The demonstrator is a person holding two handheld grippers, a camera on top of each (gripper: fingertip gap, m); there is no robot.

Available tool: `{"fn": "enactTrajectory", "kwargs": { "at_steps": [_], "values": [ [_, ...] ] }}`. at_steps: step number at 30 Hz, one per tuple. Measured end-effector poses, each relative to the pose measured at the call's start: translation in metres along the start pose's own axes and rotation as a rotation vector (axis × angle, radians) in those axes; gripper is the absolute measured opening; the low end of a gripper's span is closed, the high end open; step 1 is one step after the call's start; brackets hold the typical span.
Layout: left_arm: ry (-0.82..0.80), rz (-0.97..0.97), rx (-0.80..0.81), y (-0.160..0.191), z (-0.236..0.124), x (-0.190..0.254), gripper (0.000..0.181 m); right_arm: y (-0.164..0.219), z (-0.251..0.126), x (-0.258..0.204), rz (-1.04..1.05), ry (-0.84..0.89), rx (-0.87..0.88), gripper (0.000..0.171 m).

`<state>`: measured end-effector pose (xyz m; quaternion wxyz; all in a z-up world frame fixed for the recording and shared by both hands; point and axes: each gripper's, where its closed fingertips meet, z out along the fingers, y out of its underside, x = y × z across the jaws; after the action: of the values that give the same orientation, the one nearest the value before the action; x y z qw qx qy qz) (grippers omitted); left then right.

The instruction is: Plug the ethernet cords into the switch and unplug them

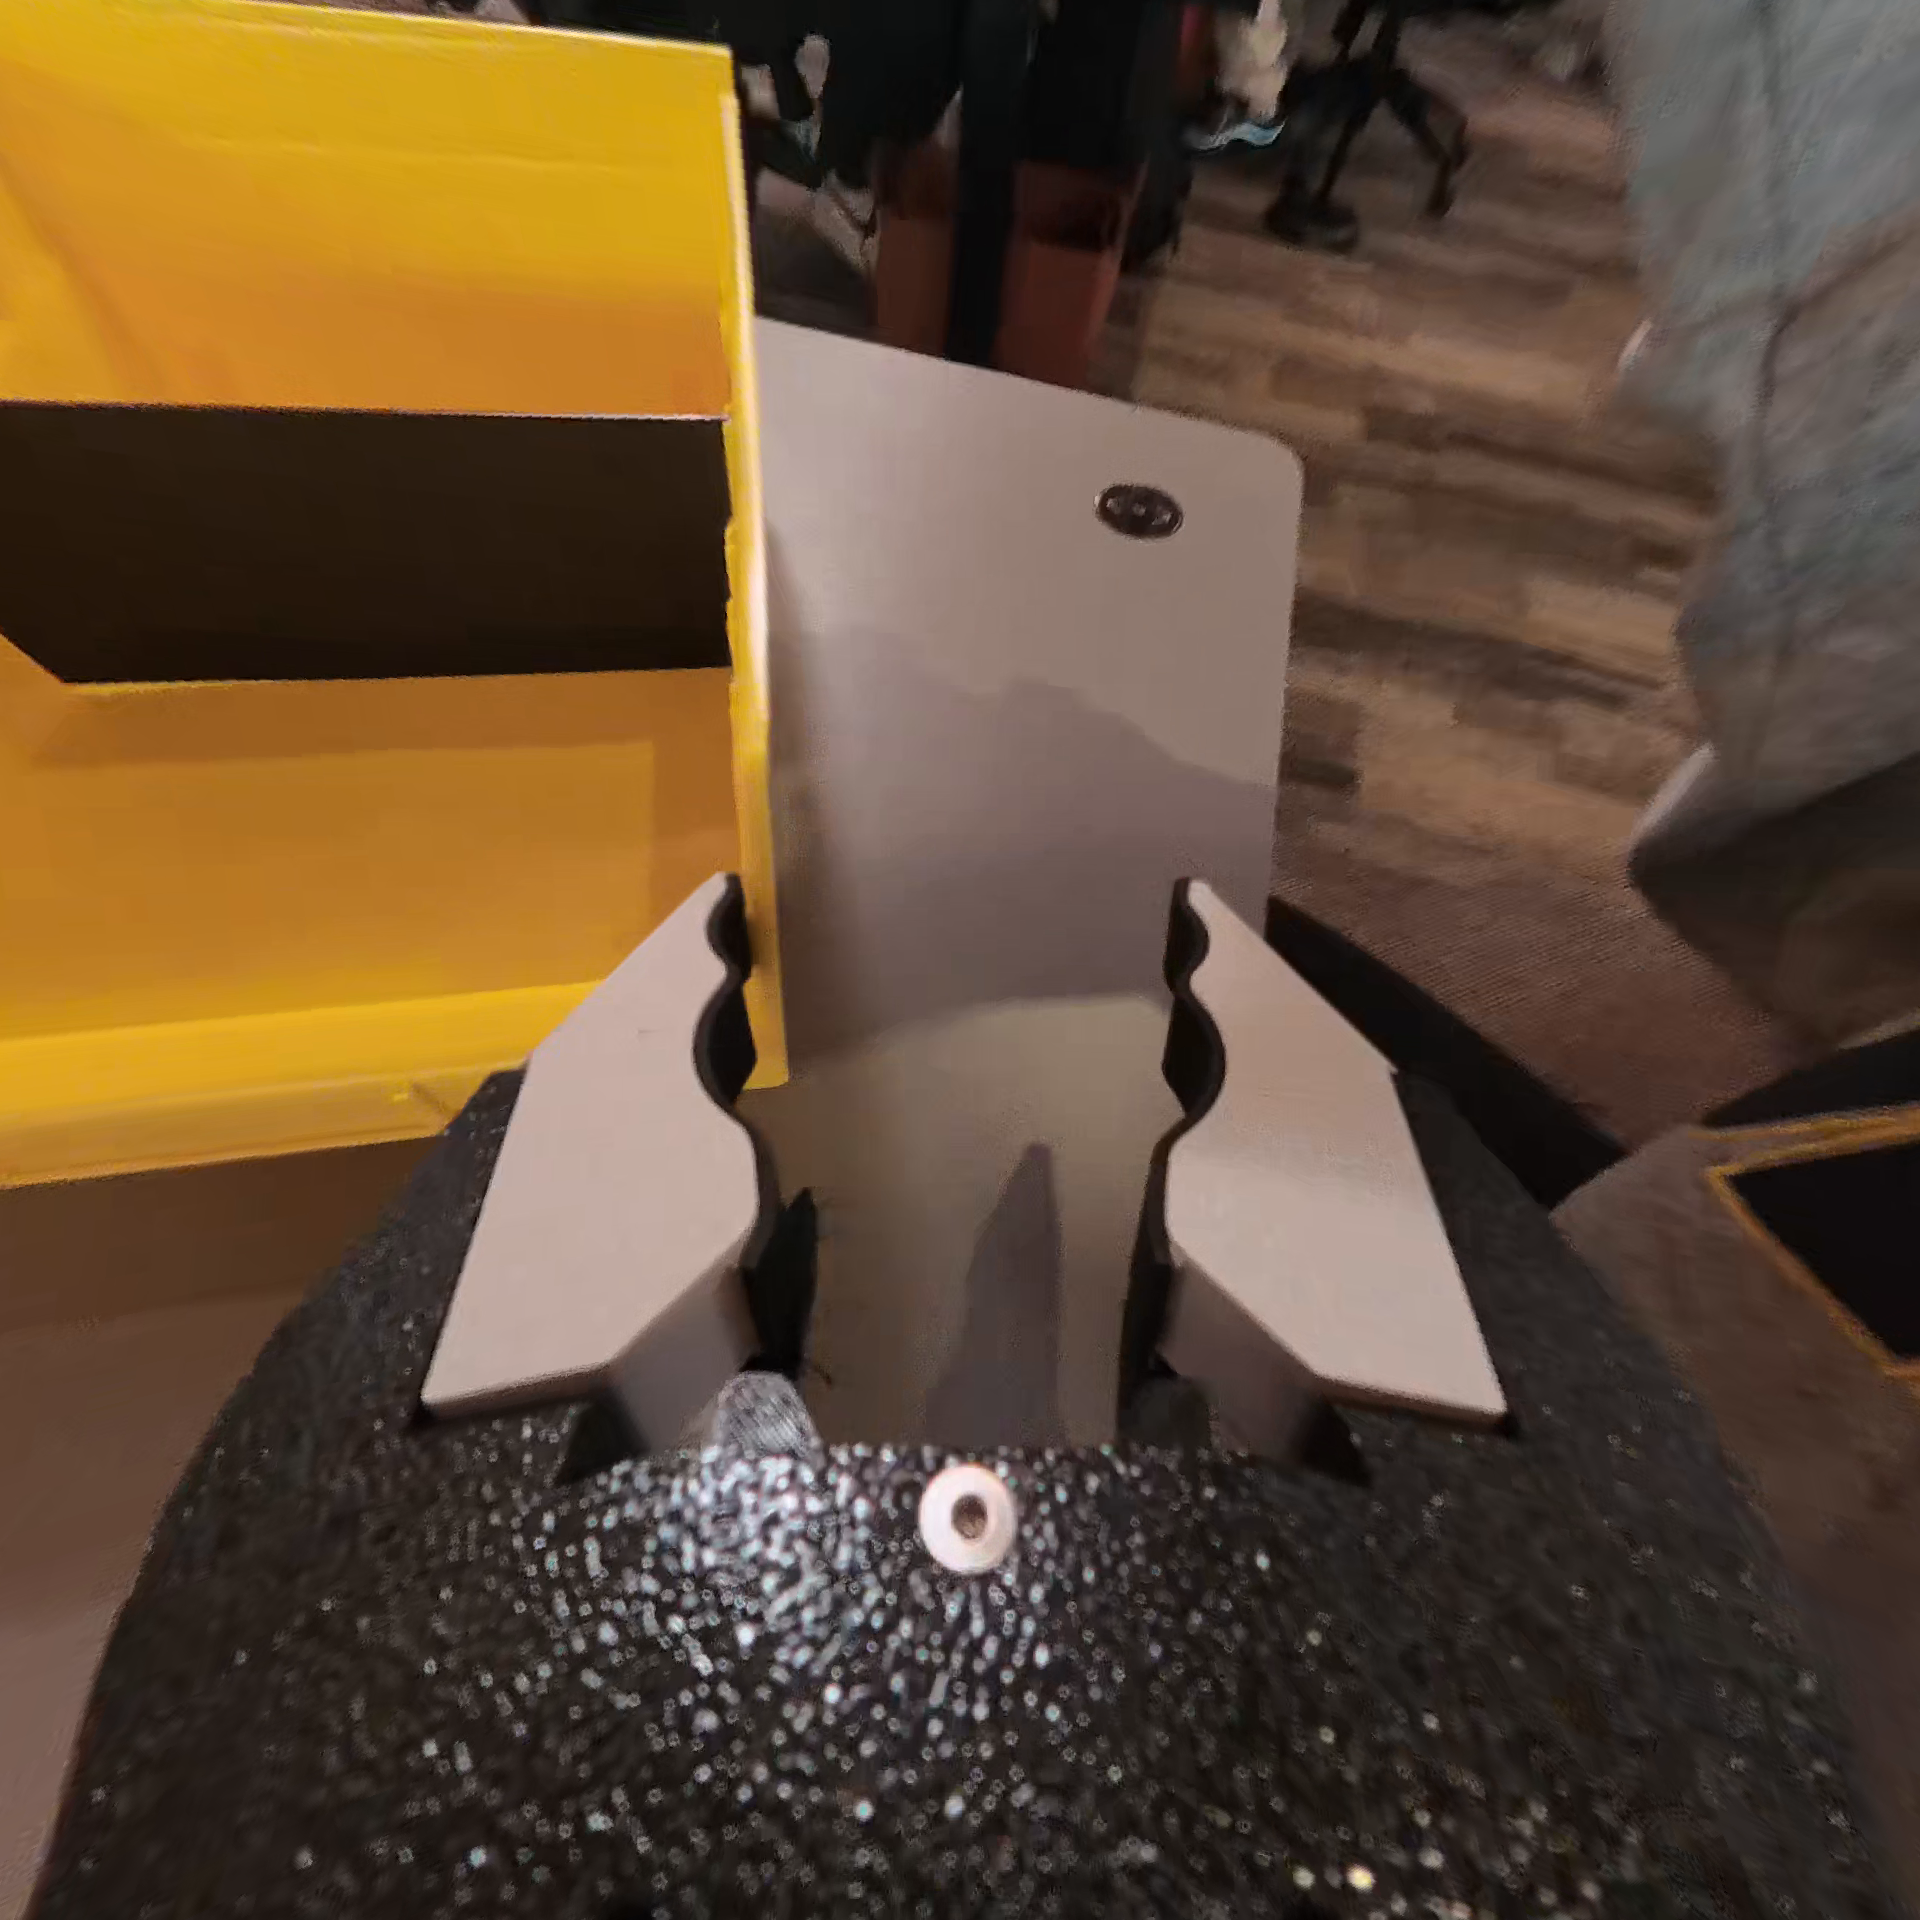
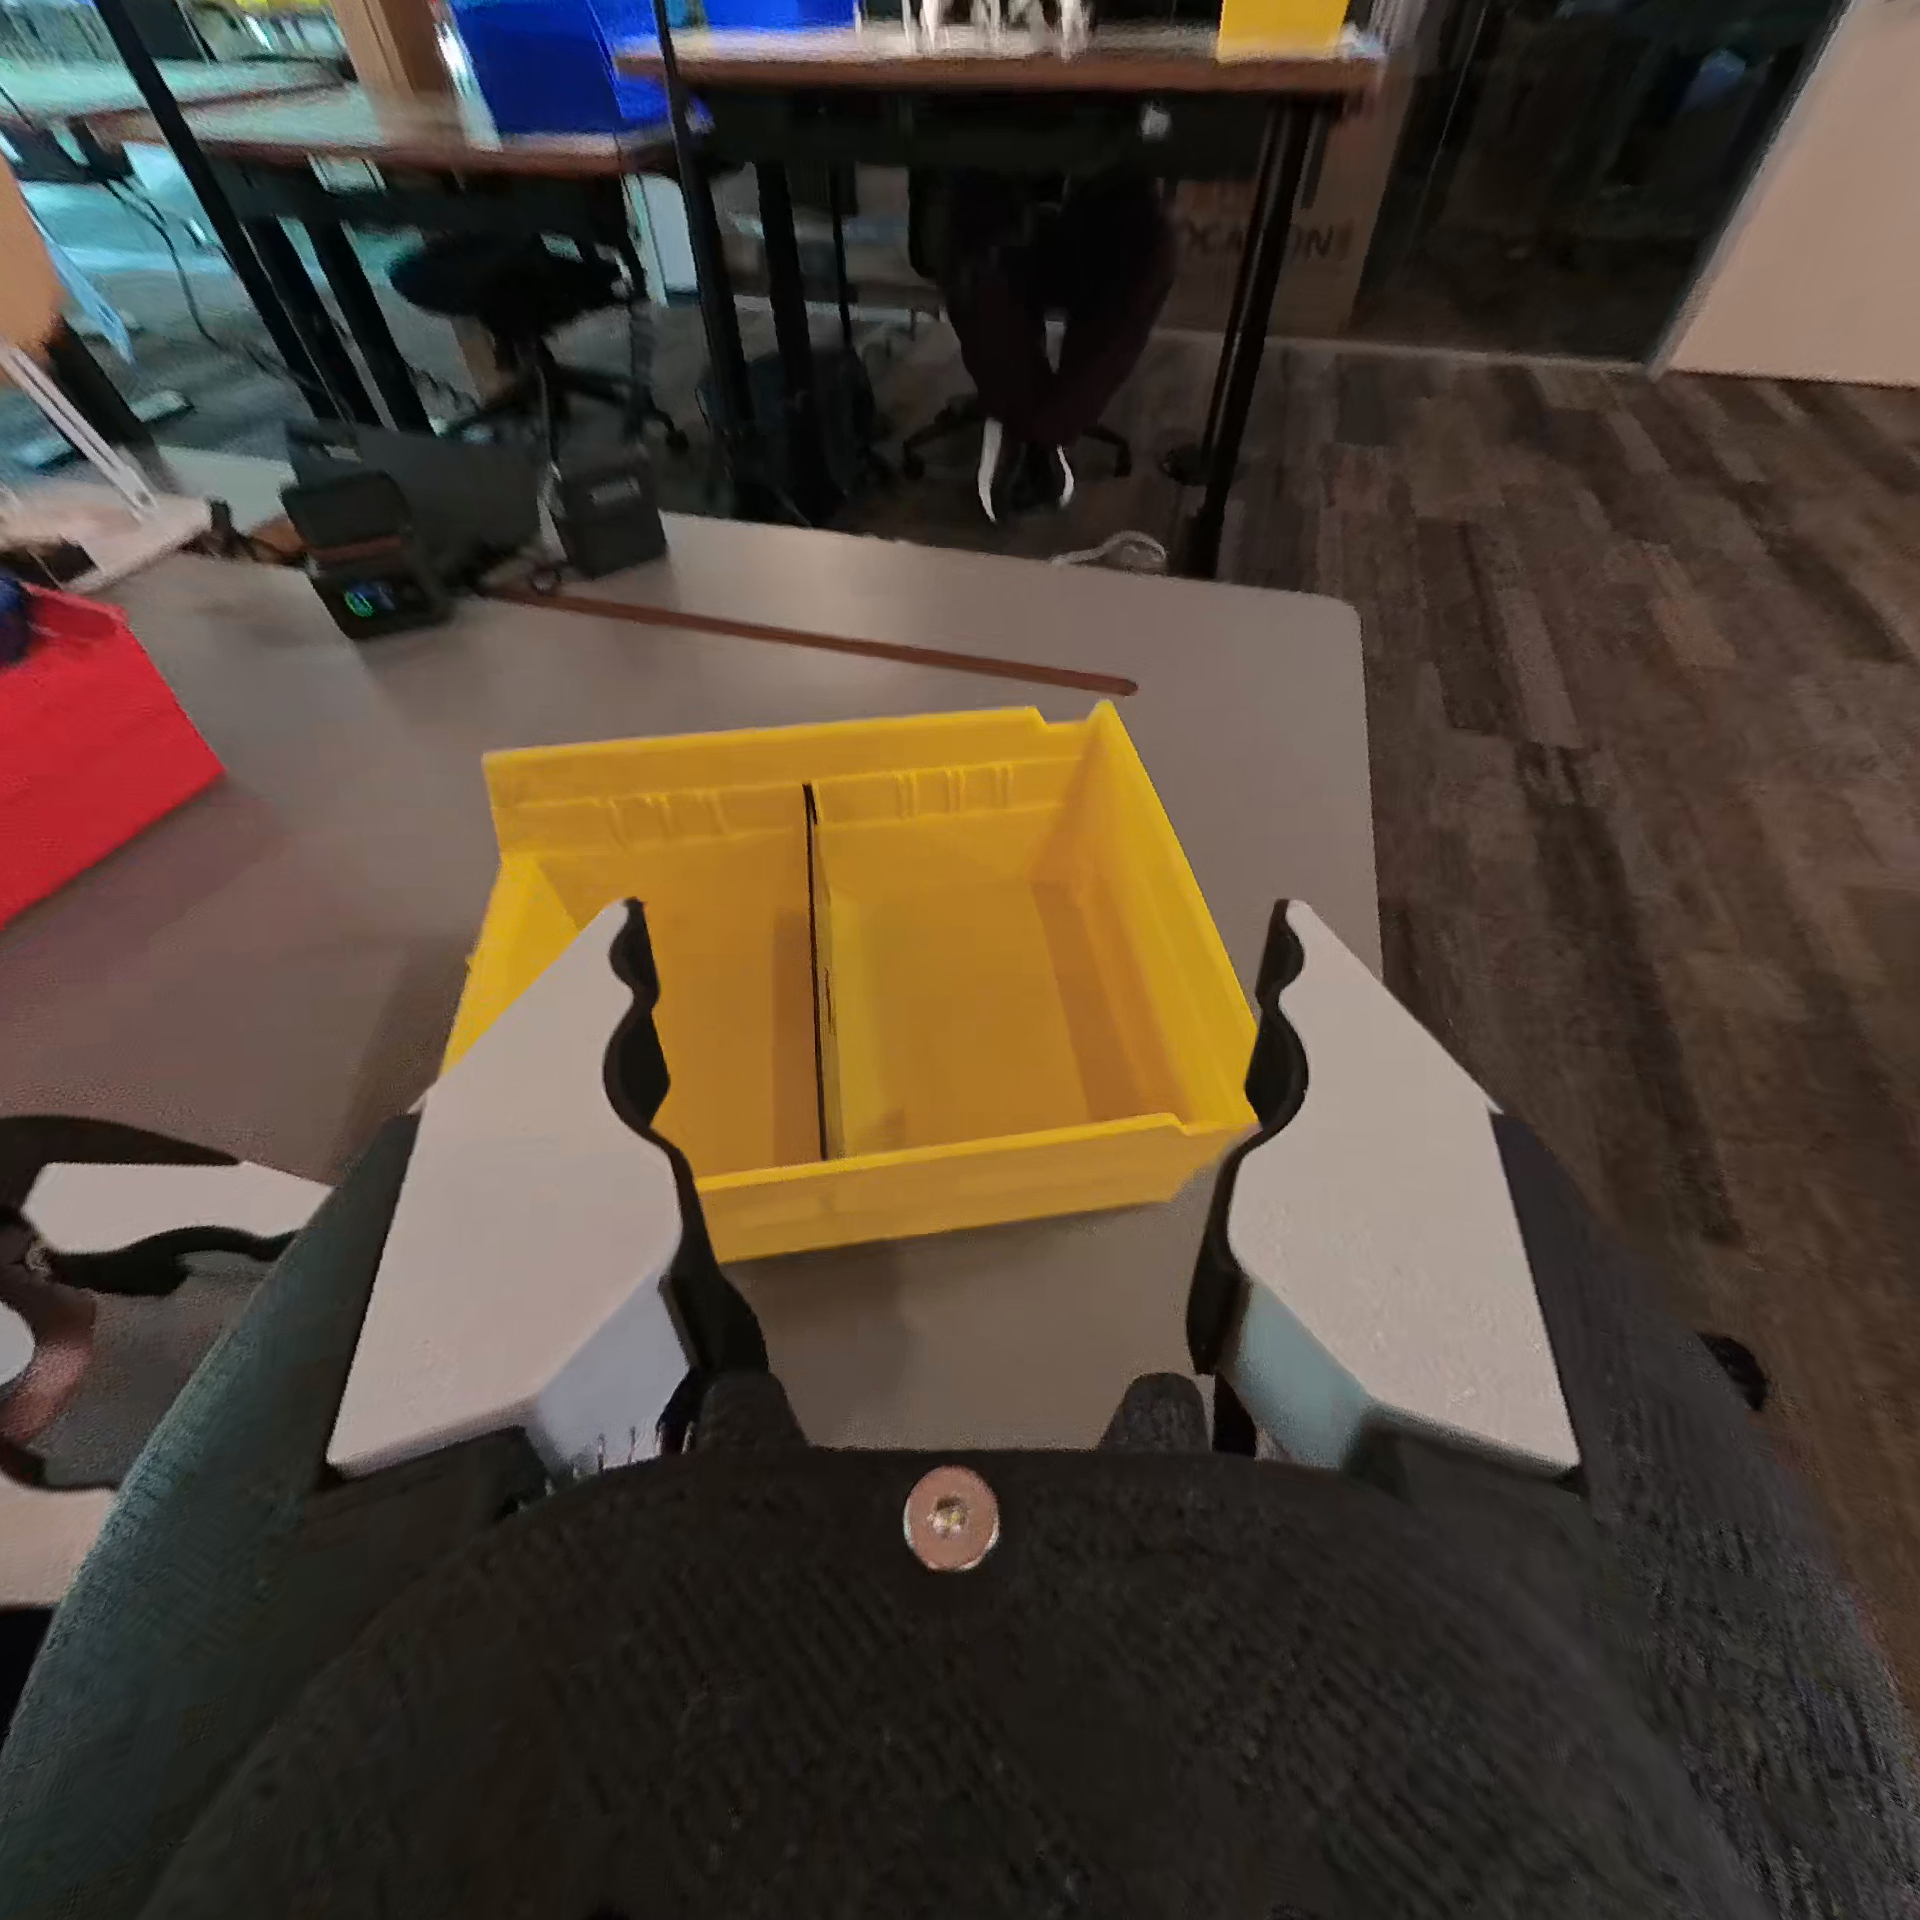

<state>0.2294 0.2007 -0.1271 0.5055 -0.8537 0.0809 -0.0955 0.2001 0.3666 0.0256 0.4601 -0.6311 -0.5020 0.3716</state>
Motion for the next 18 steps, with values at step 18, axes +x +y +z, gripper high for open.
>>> {"fn": "enactTrajectory", "kwargs": {
  "at_steps": [18],
  "values": [
    [-0.454,0.094,0.362,-0.054,-0.073,-0.069,0.137,0.116,0.002,-0.028,0.228,-0.098,-0.681,0.107]
  ]
}}
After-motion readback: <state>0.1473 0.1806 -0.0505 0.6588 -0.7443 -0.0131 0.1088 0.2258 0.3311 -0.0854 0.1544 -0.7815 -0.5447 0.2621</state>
